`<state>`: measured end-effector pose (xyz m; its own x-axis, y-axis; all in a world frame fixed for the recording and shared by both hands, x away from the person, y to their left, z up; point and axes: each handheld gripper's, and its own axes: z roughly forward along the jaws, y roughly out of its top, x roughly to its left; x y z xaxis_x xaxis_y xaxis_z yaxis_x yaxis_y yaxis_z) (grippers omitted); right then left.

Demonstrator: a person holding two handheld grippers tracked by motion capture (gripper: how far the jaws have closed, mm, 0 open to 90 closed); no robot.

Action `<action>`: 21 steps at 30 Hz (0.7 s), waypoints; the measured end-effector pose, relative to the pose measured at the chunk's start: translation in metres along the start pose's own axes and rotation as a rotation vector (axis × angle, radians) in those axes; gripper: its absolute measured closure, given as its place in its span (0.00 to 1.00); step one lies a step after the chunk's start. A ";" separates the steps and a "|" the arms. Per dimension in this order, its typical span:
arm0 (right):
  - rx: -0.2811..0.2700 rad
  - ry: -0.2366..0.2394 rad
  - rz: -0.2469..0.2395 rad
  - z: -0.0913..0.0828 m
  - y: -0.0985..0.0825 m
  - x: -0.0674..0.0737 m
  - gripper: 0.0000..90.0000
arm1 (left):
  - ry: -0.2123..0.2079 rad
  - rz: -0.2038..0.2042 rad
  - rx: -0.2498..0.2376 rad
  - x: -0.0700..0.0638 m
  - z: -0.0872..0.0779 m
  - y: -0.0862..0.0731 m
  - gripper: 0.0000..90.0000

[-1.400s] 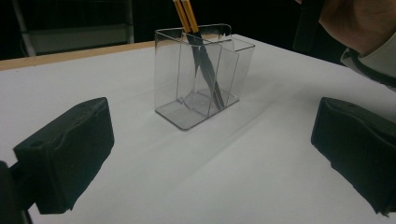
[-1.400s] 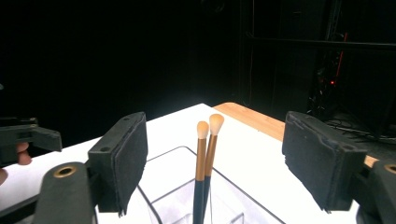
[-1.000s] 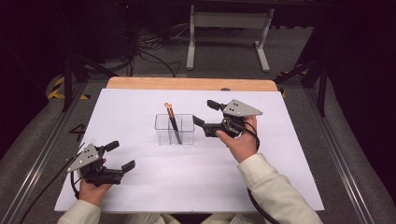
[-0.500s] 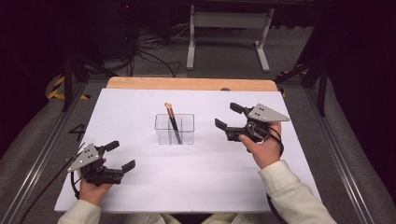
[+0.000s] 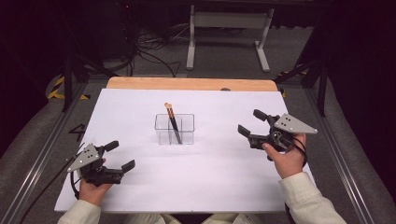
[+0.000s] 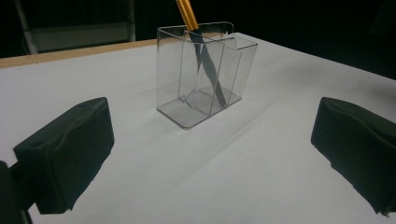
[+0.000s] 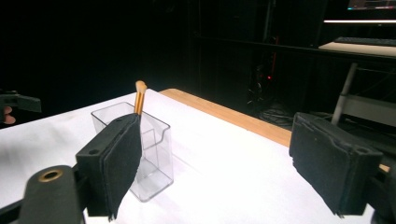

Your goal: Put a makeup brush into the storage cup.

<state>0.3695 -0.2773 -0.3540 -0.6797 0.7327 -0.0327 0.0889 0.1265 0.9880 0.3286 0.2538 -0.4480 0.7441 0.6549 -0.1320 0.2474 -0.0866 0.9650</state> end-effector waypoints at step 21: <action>0.034 -0.069 0.063 -0.032 -0.048 -0.016 0.19 | 0.012 0.003 0.003 0.000 -0.001 0.000 0.00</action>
<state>0.3533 -0.3165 -0.3963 -0.6205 0.7840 0.0176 0.1552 0.1007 0.9827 0.3278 0.2544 -0.4478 0.7375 0.6634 -0.1262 0.2468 -0.0908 0.9648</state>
